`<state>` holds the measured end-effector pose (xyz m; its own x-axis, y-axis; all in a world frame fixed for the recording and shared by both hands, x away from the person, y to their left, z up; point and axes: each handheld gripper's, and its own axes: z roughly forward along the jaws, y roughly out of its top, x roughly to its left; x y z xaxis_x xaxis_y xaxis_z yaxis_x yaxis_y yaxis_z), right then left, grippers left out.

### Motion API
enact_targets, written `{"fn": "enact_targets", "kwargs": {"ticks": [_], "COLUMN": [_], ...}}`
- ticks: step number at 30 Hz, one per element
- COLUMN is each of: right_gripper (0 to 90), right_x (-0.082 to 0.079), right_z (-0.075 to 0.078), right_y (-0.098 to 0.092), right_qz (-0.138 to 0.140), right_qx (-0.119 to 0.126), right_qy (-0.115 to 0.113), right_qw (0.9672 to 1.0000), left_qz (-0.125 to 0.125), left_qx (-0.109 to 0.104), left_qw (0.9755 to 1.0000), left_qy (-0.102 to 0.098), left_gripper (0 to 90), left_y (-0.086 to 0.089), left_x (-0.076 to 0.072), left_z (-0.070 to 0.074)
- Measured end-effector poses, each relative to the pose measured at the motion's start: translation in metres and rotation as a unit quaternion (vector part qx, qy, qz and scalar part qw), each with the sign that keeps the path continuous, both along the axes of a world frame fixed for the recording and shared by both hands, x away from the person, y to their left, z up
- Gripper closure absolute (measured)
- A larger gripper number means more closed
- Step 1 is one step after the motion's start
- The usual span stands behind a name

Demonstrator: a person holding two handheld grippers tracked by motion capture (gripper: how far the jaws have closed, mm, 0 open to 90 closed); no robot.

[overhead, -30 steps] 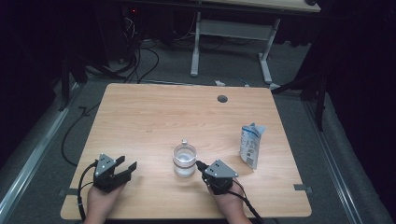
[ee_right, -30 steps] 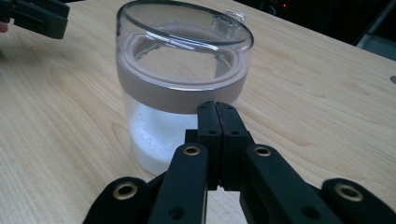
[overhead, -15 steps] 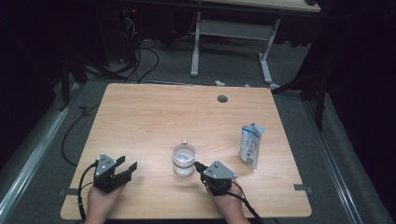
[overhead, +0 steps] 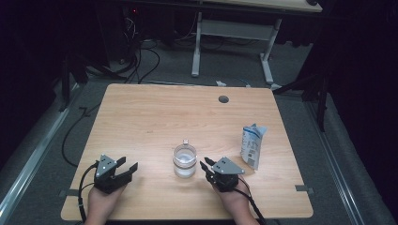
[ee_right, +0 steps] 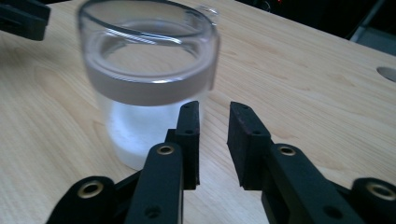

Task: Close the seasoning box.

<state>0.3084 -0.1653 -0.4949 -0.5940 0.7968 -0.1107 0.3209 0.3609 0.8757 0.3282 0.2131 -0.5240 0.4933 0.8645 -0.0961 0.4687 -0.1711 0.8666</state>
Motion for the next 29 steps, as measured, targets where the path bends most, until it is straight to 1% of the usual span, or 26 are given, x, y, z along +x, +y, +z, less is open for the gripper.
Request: {"fn": "enact_targets", "kwargs": {"ticks": [1,2,3,6,8,9,10,11,12,13,14,15,16,17,18,19,20,21,24,25,26,27,28,29], "right_gripper": [72.6,70.3,70.3,66.7,63.4,61.2,56.8,56.8,53.4,53.4,53.1,53.0,52.1,51.9,51.9,51.4,51.0,51.0,50.8,50.8,50.8,50.8,50.7,50.6], "right_x": [0.0,0.004,0.004,0.009,0.011,0.011,0.008,0.008,-0.003,-0.003,-0.009,-0.018,-0.021,-0.022,-0.022,-0.021,-0.019,-0.019,-0.018,-0.018,-0.018,-0.018,-0.018,-0.019], "right_z": [0.0,-0.001,-0.001,-0.001,-0.002,-0.002,-0.003,-0.003,-0.007,-0.007,-0.01,-0.015,-0.016,-0.016,-0.015,-0.014,-0.016,-0.016,-0.019,-0.019,-0.018,-0.018,-0.018,-0.018], "right_y": [0.0,-0.008,-0.008,-0.026,-0.042,-0.052,-0.068,-0.068,-0.084,-0.084,-0.089,-0.097,-0.1,-0.102,-0.102,-0.102,-0.099,-0.099,-0.094,-0.094,-0.094,-0.094,-0.094,-0.094], "right_qz": [0.0,-0.011,-0.011,-0.034,-0.049,-0.058,-0.073,-0.073,-0.081,-0.081,-0.085,-0.089,-0.088,-0.085,-0.087,-0.089,-0.081,-0.081,-0.069,-0.069,-0.073,-0.073,-0.073,-0.074], "right_qx": [0.0,0.0,0.0,0.002,0.006,0.009,0.012,0.012,0.008,0.008,0.009,0.017,0.021,0.018,0.015,0.021,0.023,0.023,0.013,0.013,0.02,0.02,0.021,0.021], "right_qy": [0.0,0.006,0.006,0.011,0.012,0.011,0.009,0.009,-0.001,-0.001,-0.009,-0.013,-0.007,-0.002,-0.006,-0.006,-0.003,-0.003,0.002,0.002,0.001,0.001,0.001,0.003], "right_qw": [1.0,0.9999,0.9999,0.9994,0.9987,0.9982,0.9972,0.9972,0.9967,0.9967,0.9963,0.9958,0.9959,0.9962,0.9961,0.9958,0.9965,0.9965,0.9975,0.9975,0.9972,0.9972,0.9971,0.997], "left_qz": [0.0,0.0,0.0,0.002,0.004,0.006,0.007,0.008,0.013,0.013,0.015,0.017,0.017,0.016,0.014,0.013,0.008,0.008,0.002,0.0,-0.001,-0.001,0.0,0.001], "left_qx": [0.0,-0.001,-0.001,-0.001,-0.001,-0.003,-0.003,-0.001,-0.002,-0.002,-0.006,-0.005,-0.005,-0.005,-0.003,-0.003,0.002,0.002,0.013,0.009,0.005,0.005,-0.001,-0.002], "left_qw": [1.0,1.0,1.0,1.0,1.0,1.0,1.0,1.0,0.9999,0.9999,0.9998,0.9998,0.9998,0.9998,0.9999,0.9999,1.0,1.0,0.9999,0.9999,0.9999,0.9999,0.9999,0.9999], "left_qy": [0.0,0.001,0.001,0.002,0.002,0.002,0.002,-0.001,-0.006,-0.006,-0.007,-0.006,-0.004,-0.003,0.001,0.003,0.004,0.004,0.003,0.006,0.01,0.01,0.013,0.016], "left_gripper": [43.1,43.1,43.1,43.1,43.1,43.1,43.1,43.1,43.1,43.1,43.1,43.2,43.2,43.3,43.5,43.5,43.5,43.5,43.4,43.4,43.4,43.3,43.3,43.3], "left_y": [0.0,0.0,0.0,0.001,0.002,0.002,0.003,0.004,0.007,0.007,0.009,0.009,0.009,0.008,0.006,0.004,0.0,0.0,-0.004,-0.005,-0.003,-0.003,-0.002,0.0], "left_x": [0.0,0.0,0.0,0.0,0.0,0.0,0.0,0.0,-0.001,-0.001,-0.002,-0.002,-0.002,-0.002,-0.001,-0.001,-0.001,-0.001,-0.001,-0.001,0.0,0.0,0.0,0.001], "left_z": [0.0,0.0,0.0,0.0,-0.001,-0.001,-0.001,0.0,0.002,0.002,0.002,0.003,0.002,0.002,0.001,0.001,0.0,0.0,0.0,0.0,-0.001,-0.001,-0.001,-0.001]}}
